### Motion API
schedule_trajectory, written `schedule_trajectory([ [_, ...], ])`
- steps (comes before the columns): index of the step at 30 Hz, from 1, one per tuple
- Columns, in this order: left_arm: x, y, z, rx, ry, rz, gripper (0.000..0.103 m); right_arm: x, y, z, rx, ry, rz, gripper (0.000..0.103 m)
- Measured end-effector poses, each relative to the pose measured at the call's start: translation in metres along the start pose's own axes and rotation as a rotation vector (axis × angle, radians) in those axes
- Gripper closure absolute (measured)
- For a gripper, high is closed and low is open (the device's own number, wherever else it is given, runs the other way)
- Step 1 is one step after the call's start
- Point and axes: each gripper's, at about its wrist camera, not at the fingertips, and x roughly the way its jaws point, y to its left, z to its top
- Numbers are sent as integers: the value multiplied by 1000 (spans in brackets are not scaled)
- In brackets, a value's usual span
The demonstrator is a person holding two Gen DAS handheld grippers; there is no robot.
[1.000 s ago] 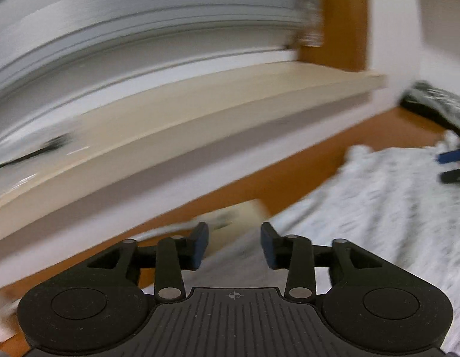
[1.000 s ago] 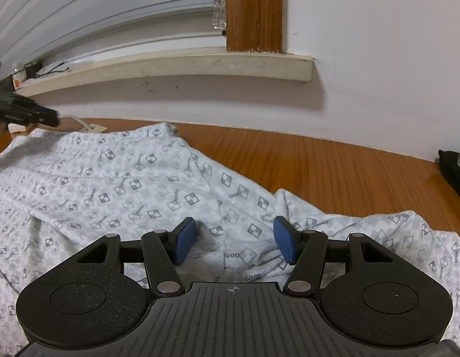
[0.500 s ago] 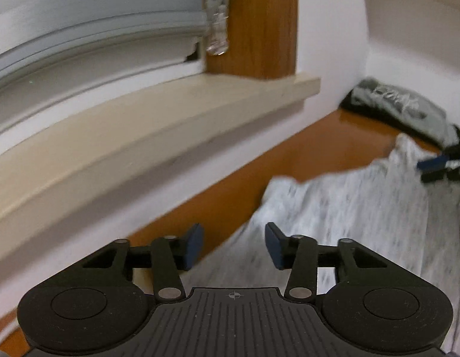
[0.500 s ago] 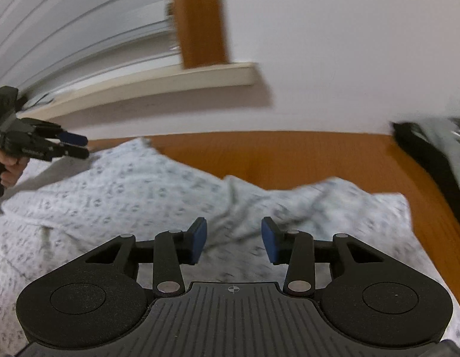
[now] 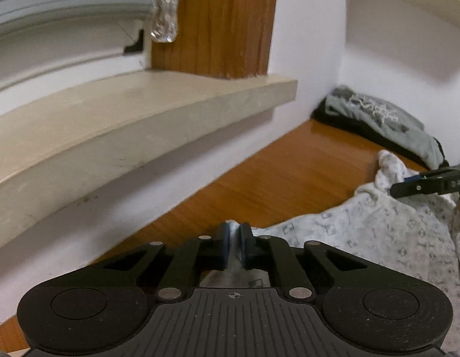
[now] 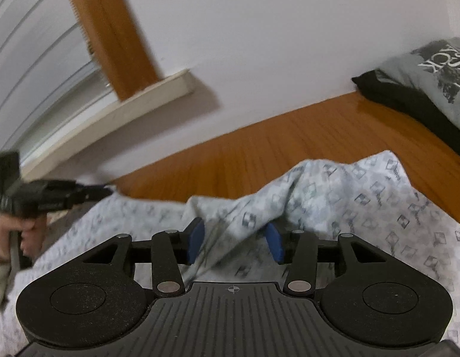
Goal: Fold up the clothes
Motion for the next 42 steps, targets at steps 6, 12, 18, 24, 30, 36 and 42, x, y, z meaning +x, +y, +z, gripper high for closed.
schedule_trajectory([
  [6,-5,15,-3,-69,-64,10,96,-41,-4,4,37,-126,-67,102],
  [12,-5,14,-1,-66,-58,8,96,-45,-3,-7,28,-115,-190,101],
  [18,-4,15,-1,-83,-60,12,96,-58,-4,-7,66,-221,-240,99],
  [24,-2,15,-1,-84,-41,22,96,-70,-13,-11,110,-216,-281,95],
  [30,-2,12,-1,-66,-46,29,96,-46,9,-12,118,-152,-173,69],
  [36,-3,11,-2,-61,-51,30,96,-6,20,-9,108,-66,-194,67],
  [42,-5,15,-3,-83,-64,10,96,-20,15,-9,63,-102,-200,100],
])
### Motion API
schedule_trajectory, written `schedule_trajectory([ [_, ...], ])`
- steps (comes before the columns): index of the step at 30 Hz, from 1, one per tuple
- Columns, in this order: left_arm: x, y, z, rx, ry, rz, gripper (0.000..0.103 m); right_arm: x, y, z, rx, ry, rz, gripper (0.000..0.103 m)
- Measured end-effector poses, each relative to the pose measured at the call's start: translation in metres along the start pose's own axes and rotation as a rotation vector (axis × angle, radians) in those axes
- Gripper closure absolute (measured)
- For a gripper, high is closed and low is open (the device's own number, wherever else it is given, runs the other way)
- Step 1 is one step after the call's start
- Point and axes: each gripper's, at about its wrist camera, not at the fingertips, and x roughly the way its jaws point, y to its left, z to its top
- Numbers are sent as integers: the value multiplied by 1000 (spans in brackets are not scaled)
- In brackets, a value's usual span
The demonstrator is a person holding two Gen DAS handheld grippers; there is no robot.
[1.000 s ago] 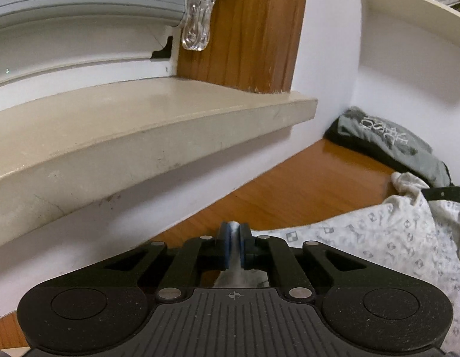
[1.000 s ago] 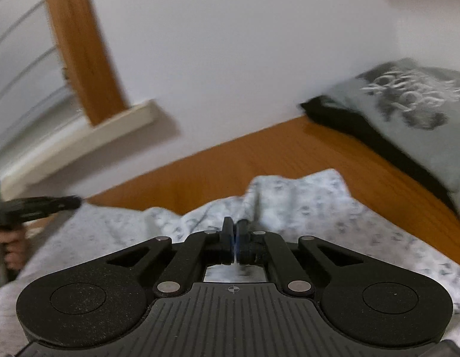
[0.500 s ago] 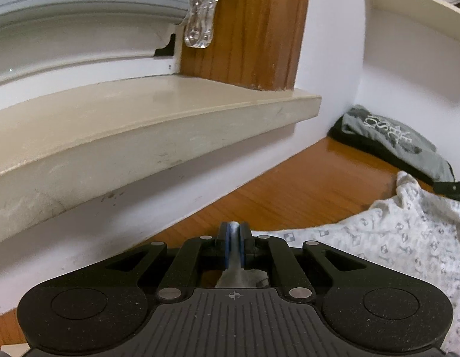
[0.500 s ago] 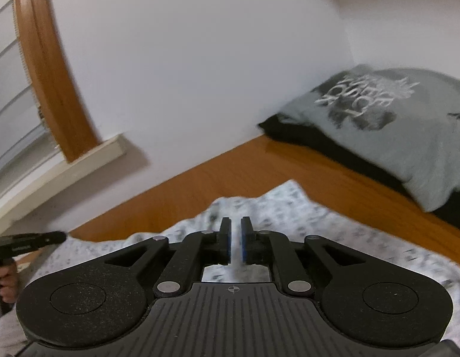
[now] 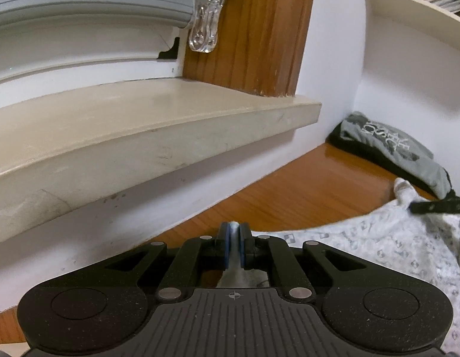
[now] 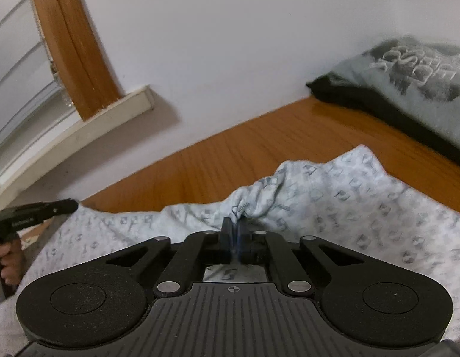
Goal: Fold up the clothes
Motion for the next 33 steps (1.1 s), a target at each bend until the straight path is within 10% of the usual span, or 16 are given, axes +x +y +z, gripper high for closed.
schedule_trajectory([
  [6,0,-7,1,39,22,28,89,-11,7,-1,-117,-1,-78,83],
  [11,-23,-16,13,71,22,66,57,-25,31,-3,-293,-102,-138,66],
  [18,-86,-18,4,178,76,153,57,9,58,-7,-446,19,149,56],
  [33,-145,26,-72,99,200,346,60,22,57,-12,-501,125,230,46],
])
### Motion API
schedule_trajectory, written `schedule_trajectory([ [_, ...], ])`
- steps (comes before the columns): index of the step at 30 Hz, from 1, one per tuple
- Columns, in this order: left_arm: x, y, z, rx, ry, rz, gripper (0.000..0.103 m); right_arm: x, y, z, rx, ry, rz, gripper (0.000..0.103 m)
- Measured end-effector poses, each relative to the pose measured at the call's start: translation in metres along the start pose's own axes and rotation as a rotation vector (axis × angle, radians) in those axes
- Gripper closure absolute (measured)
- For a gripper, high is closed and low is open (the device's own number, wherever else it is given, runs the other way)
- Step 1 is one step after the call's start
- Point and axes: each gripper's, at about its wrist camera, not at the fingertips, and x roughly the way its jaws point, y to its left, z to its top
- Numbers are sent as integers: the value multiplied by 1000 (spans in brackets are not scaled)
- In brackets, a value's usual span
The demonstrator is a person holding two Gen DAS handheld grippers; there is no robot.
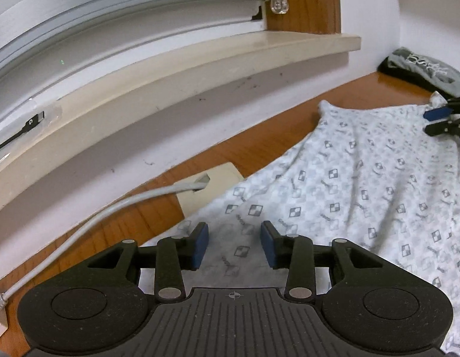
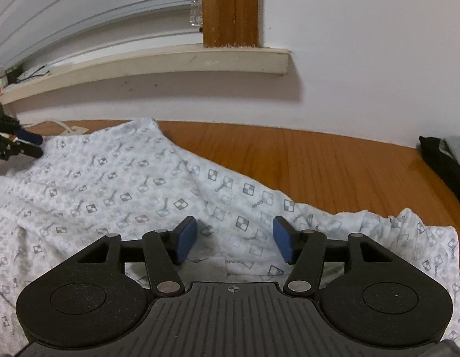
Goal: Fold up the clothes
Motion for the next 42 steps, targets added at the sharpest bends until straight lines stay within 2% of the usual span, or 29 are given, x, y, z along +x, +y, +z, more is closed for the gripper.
schedule_trajectory([
  [4,6,3,-2,30,-23,98,62,3,0,-1,-3,2,-1,45],
  [7,7,13,0,-30,-17,97,62,3,0,-1,-2,3,0,44],
  [9,3,9,0,-23,-10,133,61,4,0,-1,-2,4,1,44],
  [12,-14,3,-3,-57,-34,140,56,4,0,0,-4,5,0,44],
  [13,-24,0,-6,-75,-52,121,50,4,-1,0,-4,5,0,44],
  [14,-34,-4,-9,-86,-67,104,35,4,-1,0,-5,5,-1,44],
  [16,-52,-15,-18,-99,-87,60,24,4,-1,0,-5,5,-1,44],
  [20,-78,-43,-40,-106,-92,-1,21,4,0,0,-6,4,0,44],
  [23,-86,-56,-53,-170,-89,-79,21,4,-1,0,-3,4,1,44],
  [24,-87,-60,-55,-183,-96,-85,21,4,-1,0,-1,4,1,44],
  [29,-81,-77,-63,-168,-97,-38,20,4,-1,0,2,4,2,43],
  [32,-75,-70,-63,-180,-86,-31,20,6,-2,0,5,4,4,40],
  [35,-69,-61,-62,-173,-70,6,20,10,-5,3,15,4,10,37],
  [42,-49,-43,-51,-163,-73,11,20,33,-14,21,43,-3,47,35],
])
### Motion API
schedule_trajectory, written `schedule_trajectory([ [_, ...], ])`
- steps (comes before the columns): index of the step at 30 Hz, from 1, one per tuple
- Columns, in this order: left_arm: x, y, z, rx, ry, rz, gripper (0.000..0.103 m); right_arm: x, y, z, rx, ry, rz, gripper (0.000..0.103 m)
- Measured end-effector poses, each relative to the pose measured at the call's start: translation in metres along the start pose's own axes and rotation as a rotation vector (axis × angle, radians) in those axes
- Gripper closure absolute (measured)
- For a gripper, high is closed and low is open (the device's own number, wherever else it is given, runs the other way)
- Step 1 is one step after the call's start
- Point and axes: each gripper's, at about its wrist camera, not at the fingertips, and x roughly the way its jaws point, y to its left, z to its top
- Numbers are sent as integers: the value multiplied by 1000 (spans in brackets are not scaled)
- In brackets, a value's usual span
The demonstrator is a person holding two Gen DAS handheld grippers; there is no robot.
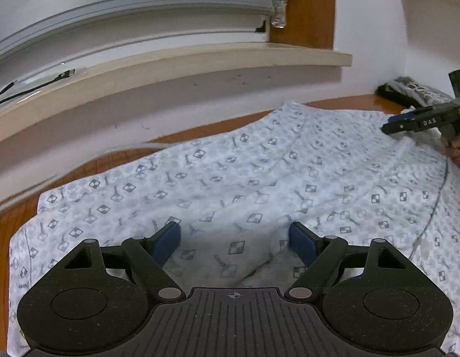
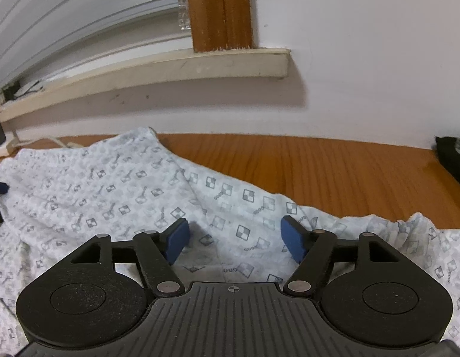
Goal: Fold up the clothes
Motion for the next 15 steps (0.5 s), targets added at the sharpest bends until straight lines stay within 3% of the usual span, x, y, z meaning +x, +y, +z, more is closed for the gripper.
schedule_trajectory([
  [15,61,46,46,7,1,-7,19,78,-13,58,-5,-3,22,35],
])
